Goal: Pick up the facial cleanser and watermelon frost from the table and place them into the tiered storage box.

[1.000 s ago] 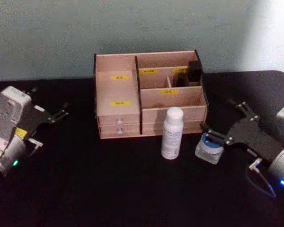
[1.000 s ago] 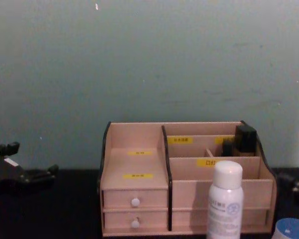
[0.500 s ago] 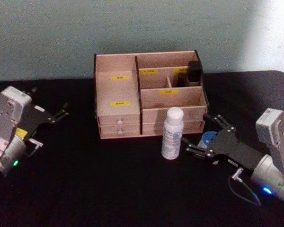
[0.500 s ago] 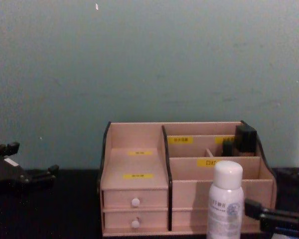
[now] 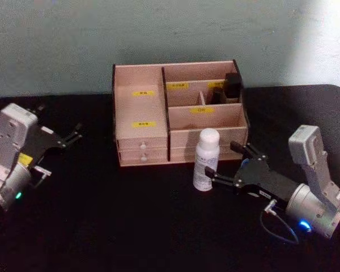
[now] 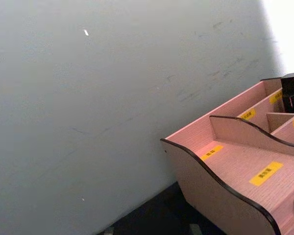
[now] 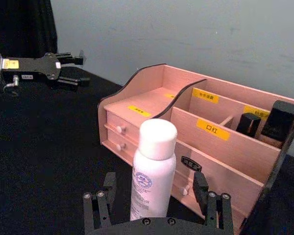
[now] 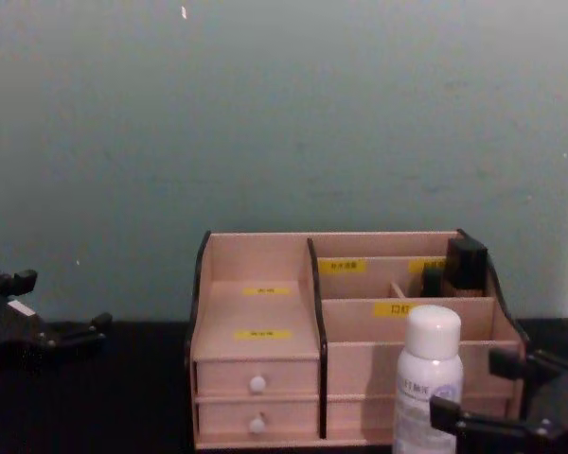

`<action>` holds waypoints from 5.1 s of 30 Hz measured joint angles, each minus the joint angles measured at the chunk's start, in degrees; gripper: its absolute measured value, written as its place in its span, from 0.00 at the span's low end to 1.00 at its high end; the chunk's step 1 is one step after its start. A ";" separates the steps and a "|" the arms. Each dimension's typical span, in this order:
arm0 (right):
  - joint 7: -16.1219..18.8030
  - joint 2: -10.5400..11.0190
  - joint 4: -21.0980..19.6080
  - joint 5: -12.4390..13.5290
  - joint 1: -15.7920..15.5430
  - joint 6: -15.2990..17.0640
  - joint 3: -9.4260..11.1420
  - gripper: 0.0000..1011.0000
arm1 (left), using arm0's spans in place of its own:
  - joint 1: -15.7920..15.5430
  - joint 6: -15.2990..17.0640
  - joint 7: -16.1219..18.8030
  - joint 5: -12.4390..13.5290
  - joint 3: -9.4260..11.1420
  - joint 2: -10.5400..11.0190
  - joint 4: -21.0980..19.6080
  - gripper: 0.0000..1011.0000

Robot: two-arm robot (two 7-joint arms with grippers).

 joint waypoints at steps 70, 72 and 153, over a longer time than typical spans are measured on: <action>3.51 -7.09 9.93 -1.55 6.75 2.17 -0.91 0.99 | 0.00 0.00 0.00 0.00 0.00 0.00 0.00 0.99; 3.51 -7.13 9.96 -1.43 6.81 2.32 -0.91 0.99 | 0.00 0.00 0.00 0.00 0.00 0.00 0.00 0.99; 3.47 -5.47 2.18 4.62 8.06 3.69 1.55 0.58 | 0.00 0.00 0.00 0.00 0.00 0.00 0.00 0.99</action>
